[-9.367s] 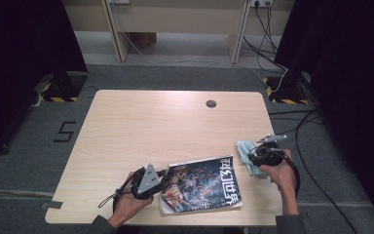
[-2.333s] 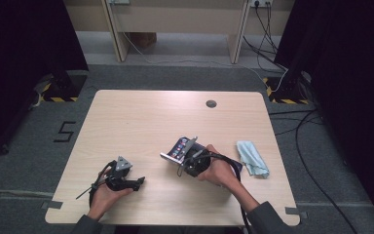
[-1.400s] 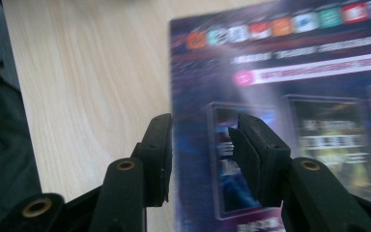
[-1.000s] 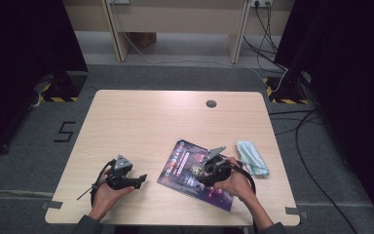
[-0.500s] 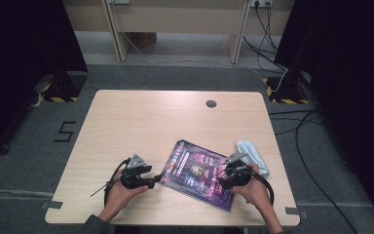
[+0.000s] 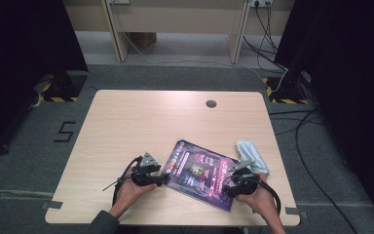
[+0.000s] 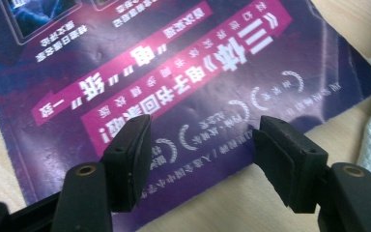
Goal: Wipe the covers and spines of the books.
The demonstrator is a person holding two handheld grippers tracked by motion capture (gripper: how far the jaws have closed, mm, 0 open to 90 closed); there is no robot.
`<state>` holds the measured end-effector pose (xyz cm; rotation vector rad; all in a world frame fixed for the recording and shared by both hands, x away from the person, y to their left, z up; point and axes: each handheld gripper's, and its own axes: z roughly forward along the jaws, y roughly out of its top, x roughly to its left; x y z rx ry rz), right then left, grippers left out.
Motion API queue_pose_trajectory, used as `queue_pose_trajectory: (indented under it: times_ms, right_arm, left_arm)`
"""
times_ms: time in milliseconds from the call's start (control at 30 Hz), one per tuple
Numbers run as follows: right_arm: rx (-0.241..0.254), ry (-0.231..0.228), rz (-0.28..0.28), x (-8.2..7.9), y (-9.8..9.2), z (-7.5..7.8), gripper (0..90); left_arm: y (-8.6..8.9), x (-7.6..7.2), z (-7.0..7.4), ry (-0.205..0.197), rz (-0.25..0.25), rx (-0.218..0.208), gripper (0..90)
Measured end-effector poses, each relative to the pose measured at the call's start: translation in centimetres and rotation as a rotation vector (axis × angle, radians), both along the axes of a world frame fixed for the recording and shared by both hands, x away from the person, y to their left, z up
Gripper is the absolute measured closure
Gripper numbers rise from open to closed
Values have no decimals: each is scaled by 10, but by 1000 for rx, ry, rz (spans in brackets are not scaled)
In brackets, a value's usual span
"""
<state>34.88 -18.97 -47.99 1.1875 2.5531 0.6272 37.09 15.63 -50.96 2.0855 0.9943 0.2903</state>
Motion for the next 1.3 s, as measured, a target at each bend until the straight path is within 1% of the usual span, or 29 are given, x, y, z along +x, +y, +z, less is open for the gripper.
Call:
queue_pose_trajectory:
  times_ms: [67,133,167,200,233,333,367,433,533,567,600,633,667,733,767,800,833,867,900,933,967,1033,1067,1100,1133,1167,1200,1233,1300]
  right_arm:
    - [-7,-7,3,-1,1,0,378]
    - [-4,0,-9,1,0,-1,353]
    - [9,9,-24,2,-2,-2,325]
    - [9,9,-24,2,-2,-2,325]
    - [27,22,-30,3,-4,-2,323]
    - [32,26,-28,5,-4,-3,320]
    - [28,20,-15,7,-4,-3,319]
    - [23,22,-19,12,-2,-3,305]
    - [18,16,-27,18,0,-3,301]
    - [9,-1,-35,21,2,-3,306]
    - [-11,-37,-34,27,7,-2,336]
    - [-11,-37,-34,27,7,-2,336]
    - [-45,-35,-30,36,12,0,326]
    - [-78,-42,-37,46,18,1,326]
    - [-78,-42,-37,46,18,1,326]
    - [-108,-53,-34,54,25,2,331]
    - [-108,-53,-34,54,25,2,331]
    - [-135,-61,-35,62,30,3,330]
    - [-139,-69,-41,65,32,3,328]
    - [-139,-69,-41,65,32,3,328]
    - [-135,-81,-70,73,36,2,324]
    - [-135,-86,-76,74,37,2,325]
    - [-144,-103,-68,77,39,1,328]
    - [-141,-115,-55,78,39,1,362]
    - [-141,-115,-55,78,39,1,362]
    - [-102,-103,-50,74,38,4,379]
    - [-80,-104,-32,69,37,8,377]
    - [-80,-104,-32,69,37,8,377]
    - [-38,-85,1,54,34,13,359]
  left_arm:
    - [0,-1,0,0,-3,4,491]
    - [-1,-4,1,-2,-1,14,535]
    - [-2,-5,2,3,0,21,554]
    - [-3,-7,3,4,-2,34,554]
    - [-5,-11,5,-5,-11,65,565]
    - [-5,-14,5,-4,-12,69,580]
    - [-5,-16,5,-2,-11,61,587]
    - [-1,-19,6,23,-13,54,586]
    - [1,-23,7,39,-21,59,570]
    - [2,-26,8,42,-31,70,570]
    - [2,-30,8,43,-36,75,562]
    - [2,-30,8,43,-36,75,560]
    - [3,-34,8,53,-32,69,557]
    - [3,-37,8,56,-31,74,543]
    - [2,-39,9,55,-36,86,543]
    - [1,-42,9,59,-37,90,525]
    - [0,-44,9,61,-37,89,525]
    - [0,-47,9,60,-34,76,514]
    - [0,-51,7,62,-31,62,509]
    - [0,-51,7,62,-31,62,506]
    - [-1,-52,7,62,-32,59,503]
    - [-2,-56,7,62,-29,53,501]
    - [-3,-58,6,62,-31,49,496]
    - [-3,-58,6,64,-34,48,486]
    - [-3,-58,6,66,-41,49,486]
    - [-2,-56,7,72,-40,42,478]
    - [-2,-56,7,72,-40,42,454]
    - [-1,-55,7,62,-32,44,454]
    - [3,-49,10,50,-12,33,409]
